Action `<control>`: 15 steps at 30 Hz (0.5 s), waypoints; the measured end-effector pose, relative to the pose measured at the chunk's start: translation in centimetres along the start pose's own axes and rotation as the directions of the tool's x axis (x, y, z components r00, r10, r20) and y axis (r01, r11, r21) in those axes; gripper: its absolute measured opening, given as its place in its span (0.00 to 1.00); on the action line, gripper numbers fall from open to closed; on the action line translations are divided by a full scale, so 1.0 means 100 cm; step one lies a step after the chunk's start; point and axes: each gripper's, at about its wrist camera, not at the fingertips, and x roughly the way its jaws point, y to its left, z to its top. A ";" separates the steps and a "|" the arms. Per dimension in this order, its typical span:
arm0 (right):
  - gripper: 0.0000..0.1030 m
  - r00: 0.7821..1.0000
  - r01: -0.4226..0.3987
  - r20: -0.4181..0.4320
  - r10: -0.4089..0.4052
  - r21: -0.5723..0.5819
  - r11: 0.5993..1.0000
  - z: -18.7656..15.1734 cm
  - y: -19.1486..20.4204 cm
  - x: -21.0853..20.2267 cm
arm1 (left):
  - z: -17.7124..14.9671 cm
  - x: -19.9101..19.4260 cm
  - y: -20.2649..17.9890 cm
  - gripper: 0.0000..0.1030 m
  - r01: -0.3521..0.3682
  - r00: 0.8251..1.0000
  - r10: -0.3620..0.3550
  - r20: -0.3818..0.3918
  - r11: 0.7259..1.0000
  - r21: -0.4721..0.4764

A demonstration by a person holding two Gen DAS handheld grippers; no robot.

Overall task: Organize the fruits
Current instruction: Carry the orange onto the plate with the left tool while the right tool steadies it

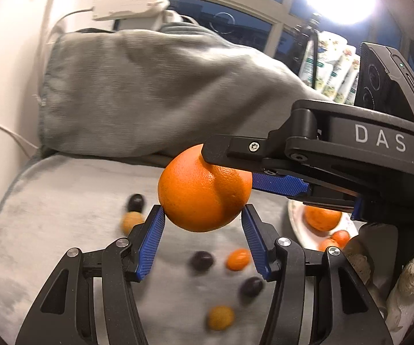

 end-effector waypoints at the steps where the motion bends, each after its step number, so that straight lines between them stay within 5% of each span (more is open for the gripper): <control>1: 0.59 1.000 0.004 0.005 -0.004 0.003 1.000 -0.001 -0.004 -0.005 | 0.000 -0.001 -0.005 0.53 0.006 1.000 -0.006 -0.001 1.000 0.003; 15: 0.59 0.996 0.077 0.035 -0.079 0.040 0.996 -0.009 -0.055 -0.058 | -0.004 0.019 -0.067 0.52 0.098 0.994 -0.095 -0.048 0.993 0.062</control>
